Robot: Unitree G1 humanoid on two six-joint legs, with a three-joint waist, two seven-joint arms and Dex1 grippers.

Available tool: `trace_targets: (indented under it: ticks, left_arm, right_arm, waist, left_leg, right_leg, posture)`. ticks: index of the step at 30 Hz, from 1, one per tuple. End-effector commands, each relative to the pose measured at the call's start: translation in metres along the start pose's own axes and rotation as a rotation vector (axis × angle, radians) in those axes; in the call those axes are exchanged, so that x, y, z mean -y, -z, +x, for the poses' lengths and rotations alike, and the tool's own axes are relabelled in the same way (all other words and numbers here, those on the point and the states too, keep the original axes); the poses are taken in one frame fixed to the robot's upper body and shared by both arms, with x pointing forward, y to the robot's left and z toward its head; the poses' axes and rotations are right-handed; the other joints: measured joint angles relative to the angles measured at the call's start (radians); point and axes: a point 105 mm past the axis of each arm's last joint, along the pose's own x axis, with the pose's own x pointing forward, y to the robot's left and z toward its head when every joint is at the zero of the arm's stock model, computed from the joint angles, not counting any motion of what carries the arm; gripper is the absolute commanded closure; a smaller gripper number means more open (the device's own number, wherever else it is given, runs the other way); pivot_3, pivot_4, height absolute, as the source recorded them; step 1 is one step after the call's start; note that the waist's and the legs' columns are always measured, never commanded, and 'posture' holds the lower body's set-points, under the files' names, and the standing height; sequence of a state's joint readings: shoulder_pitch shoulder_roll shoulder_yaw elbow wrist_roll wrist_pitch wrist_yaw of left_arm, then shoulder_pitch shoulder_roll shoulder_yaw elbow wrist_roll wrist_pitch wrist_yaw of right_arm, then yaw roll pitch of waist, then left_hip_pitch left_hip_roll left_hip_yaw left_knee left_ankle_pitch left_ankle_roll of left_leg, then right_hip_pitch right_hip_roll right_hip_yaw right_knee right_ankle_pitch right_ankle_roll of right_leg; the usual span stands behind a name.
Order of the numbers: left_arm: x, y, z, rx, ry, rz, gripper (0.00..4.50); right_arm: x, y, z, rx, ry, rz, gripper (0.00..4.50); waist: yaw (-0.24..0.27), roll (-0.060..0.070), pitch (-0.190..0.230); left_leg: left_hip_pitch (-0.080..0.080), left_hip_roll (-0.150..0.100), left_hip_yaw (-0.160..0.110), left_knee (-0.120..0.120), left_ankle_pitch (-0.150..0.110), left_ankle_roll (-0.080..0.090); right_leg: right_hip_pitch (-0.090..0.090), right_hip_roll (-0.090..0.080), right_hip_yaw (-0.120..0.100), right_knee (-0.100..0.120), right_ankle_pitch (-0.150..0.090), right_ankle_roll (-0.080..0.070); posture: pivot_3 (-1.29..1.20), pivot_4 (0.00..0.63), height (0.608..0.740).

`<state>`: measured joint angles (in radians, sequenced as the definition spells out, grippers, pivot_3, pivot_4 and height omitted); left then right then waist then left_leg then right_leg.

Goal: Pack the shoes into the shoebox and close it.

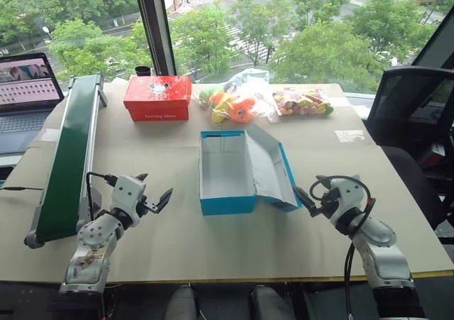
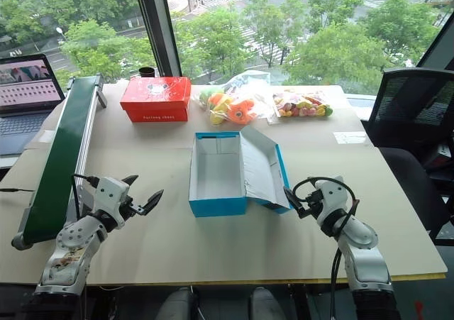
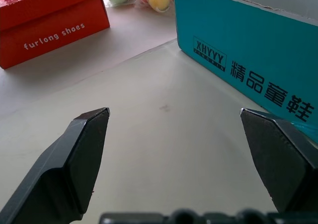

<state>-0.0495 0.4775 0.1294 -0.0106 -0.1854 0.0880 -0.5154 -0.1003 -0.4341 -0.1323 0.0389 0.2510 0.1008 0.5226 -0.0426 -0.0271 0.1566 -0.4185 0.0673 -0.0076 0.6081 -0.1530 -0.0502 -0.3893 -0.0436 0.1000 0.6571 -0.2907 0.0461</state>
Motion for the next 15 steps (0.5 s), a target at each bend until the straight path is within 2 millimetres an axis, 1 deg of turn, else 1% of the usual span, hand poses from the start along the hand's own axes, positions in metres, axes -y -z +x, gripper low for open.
trace_targets:
  ticks: [1,3,4,6,7,9,10,12,13,15]
  left_arm:
    - [-0.011,-0.026,0.004,0.077,-0.028,0.009,0.0]
    - [-0.021,-0.045,0.008,0.13,-0.055,-0.003,0.0]
    - [-0.027,-0.055,0.009,0.159,-0.083,-0.012,0.0]
    - [-0.039,-0.071,0.011,0.197,-0.133,-0.036,0.0]
    - [-0.053,-0.079,0.011,0.208,-0.2,-0.05,0.0]
    - [-0.072,-0.088,0.01,0.216,-0.298,-0.075,0.0]
    - [-0.086,-0.092,0.007,0.211,-0.37,-0.091,0.0]
    - [-0.114,-0.095,-0.006,0.194,-0.53,-0.12,0.0]
    - [-0.123,-0.094,-0.012,0.183,-0.583,-0.134,0.0]
    - [-0.132,-0.092,-0.021,0.154,-0.635,-0.135,0.0]
  right_arm:
    - [0.005,-0.047,0.011,0.099,-0.002,-0.009,0.03]
    - [0.009,-0.088,0.02,0.165,-0.012,-0.014,0.03]
    - [0.01,-0.104,0.024,0.189,-0.022,-0.018,0.03]
    - [0.008,-0.123,0.032,0.214,-0.055,-0.042,0.03]
    - [0.002,-0.134,0.037,0.228,-0.093,-0.039,0.03]
    - [-0.007,-0.145,0.044,0.24,-0.156,-0.038,0.03]
    - [-0.016,-0.152,0.049,0.245,-0.204,-0.046,0.03]
    - [-0.038,-0.165,0.057,0.263,-0.323,-0.033,0.03]
    - [-0.047,-0.168,0.06,0.264,-0.369,-0.027,0.03]
    - [-0.059,-0.172,0.065,0.265,-0.438,-0.02,0.03]
  waist:
    - [0.0,0.0,0.0]
    - [-0.005,0.001,0.006]
    - [-0.007,0.0,0.009]
    - [-0.006,0.0,0.009]
    - [-0.004,0.0,0.009]
    - [-0.001,-0.001,0.008]
    - [-0.001,-0.001,0.008]
    - [0.0,-0.002,0.008]
    - [-0.003,-0.002,0.009]
    - [-0.006,-0.002,0.009]
  left_leg:
    - [0.0,0.0,0.0,0.0,0.0,0.0]
    - [0.0,0.0,0.0,0.001,0.0,0.0]
    - [-0.002,0.0,0.0,0.002,0.001,0.0]
    - [-0.005,0.0,0.0,0.002,0.003,0.001]
    - [-0.005,0.0,-0.001,0.002,0.003,0.001]
    - [-0.003,0.0,-0.002,0.001,0.003,0.002]
    - [-0.004,0.0,-0.003,0.001,0.003,0.002]
    - [-0.006,0.0,-0.003,0.0,0.002,0.001]
    - [-0.007,0.0,-0.003,0.001,0.002,0.001]
    - [-0.013,0.0,-0.003,0.002,0.001,0.001]
  right_leg:
    - [0.0,0.0,0.0,0.0,0.0,0.0]
    - [0.0,0.0,0.0,0.001,0.0,0.0]
    - [-0.003,0.0,0.001,0.002,0.002,0.0]
    - [-0.007,0.001,0.001,0.003,0.006,0.001]
    - [-0.007,0.001,0.001,0.003,0.006,0.001]
    - [-0.004,0.002,-0.001,0.002,0.005,0.001]
    - [-0.004,0.002,-0.001,0.001,0.005,0.001]
    - [-0.004,0.001,-0.001,-0.001,0.005,0.001]
    - [-0.005,0.001,-0.001,-0.001,0.006,-0.001]
    - [-0.012,0.001,-0.001,0.0,0.008,-0.004]
  posture:
    - [0.0,0.15,0.739]
    - [0.0,0.15,0.739]
    - [0.0,0.15,0.739]
    - [0.0,0.15,0.739]
    - [0.0,0.15,0.739]
    - [0.0,0.15,0.739]
    - [0.0,0.15,0.739]
    - [0.0,0.15,0.739]
    - [0.0,0.15,0.739]
    - [0.0,0.15,0.739]
